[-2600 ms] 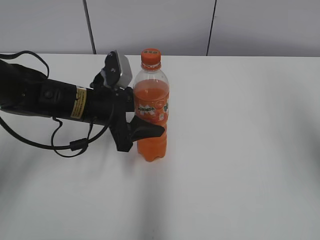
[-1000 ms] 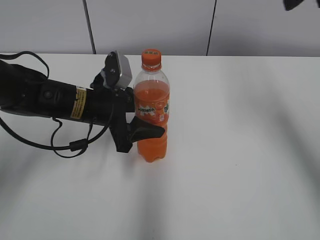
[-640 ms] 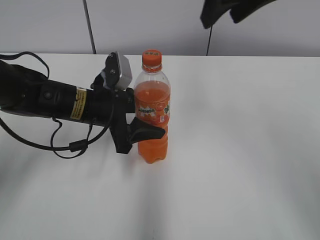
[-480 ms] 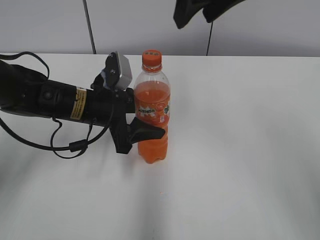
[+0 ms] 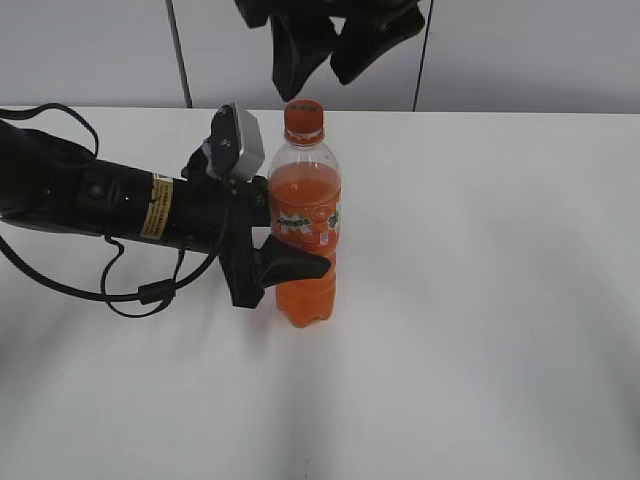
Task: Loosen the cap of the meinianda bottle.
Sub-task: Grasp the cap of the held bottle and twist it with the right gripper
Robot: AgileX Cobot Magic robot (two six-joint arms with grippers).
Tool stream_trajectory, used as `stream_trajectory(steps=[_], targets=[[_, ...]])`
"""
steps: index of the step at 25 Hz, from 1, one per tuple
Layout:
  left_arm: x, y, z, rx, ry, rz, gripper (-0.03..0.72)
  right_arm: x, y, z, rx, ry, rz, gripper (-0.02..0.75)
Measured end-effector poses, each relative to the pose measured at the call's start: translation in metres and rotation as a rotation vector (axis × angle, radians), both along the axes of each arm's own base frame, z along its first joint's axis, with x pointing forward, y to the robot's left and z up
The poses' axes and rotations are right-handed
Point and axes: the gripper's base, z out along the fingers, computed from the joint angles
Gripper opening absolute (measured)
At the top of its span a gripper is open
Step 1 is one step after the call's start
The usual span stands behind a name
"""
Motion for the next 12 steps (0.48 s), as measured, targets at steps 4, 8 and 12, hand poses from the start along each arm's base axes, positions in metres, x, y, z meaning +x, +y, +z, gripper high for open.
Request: stream_trajectory(steps=[4,8,12], targets=[[0.0,0.0,0.0,0.0,0.0,0.0,0.433,0.003,0.007,-0.011,-0.018,0.021,0.007,0.428],[0.0,0.0,0.0,0.0,0.0,0.0,0.433,0.005,0.008,-0.017,-0.03,0.029,0.005,0.428],[0.0,0.0,0.0,0.0,0.0,0.0,0.433,0.006,0.01,-0.021,-0.039,0.033,0.007,0.428]])
